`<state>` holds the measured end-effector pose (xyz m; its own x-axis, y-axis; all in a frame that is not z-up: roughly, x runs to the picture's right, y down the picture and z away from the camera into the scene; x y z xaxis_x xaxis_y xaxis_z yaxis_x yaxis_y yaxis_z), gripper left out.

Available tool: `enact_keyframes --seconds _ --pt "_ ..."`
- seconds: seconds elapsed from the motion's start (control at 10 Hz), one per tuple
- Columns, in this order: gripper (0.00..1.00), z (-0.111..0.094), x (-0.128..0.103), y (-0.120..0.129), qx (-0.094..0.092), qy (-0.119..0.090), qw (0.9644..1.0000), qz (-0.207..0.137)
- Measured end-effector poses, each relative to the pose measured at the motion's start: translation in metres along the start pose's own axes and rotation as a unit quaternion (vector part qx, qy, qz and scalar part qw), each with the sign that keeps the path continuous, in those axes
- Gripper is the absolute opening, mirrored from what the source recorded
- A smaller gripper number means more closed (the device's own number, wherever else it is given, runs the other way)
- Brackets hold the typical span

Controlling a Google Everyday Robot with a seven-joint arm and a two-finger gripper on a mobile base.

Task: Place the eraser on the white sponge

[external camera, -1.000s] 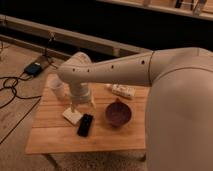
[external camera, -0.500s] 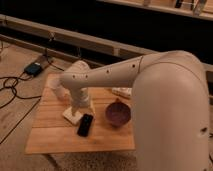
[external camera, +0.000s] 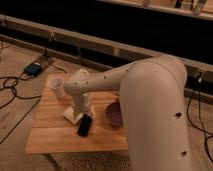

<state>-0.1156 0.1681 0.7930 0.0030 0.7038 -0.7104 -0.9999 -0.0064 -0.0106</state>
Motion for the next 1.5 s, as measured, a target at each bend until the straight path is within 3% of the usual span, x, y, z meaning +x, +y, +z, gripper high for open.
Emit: enact_keyframes --seconds 0.7,1.1,1.3,1.5 --pt "0.65 0.047 0.018 0.005 -0.007 0.033 0.9992 -0.019" --pt "0.65 0.067 0.01 -0.002 -0.008 0.045 0.9988 -0.017" --pt "0.53 0.073 0.005 -0.005 -0.011 0.049 0.9986 -0.015" --pt "0.3 0.073 -0.001 -0.004 -0.019 0.048 0.9985 -0.014"
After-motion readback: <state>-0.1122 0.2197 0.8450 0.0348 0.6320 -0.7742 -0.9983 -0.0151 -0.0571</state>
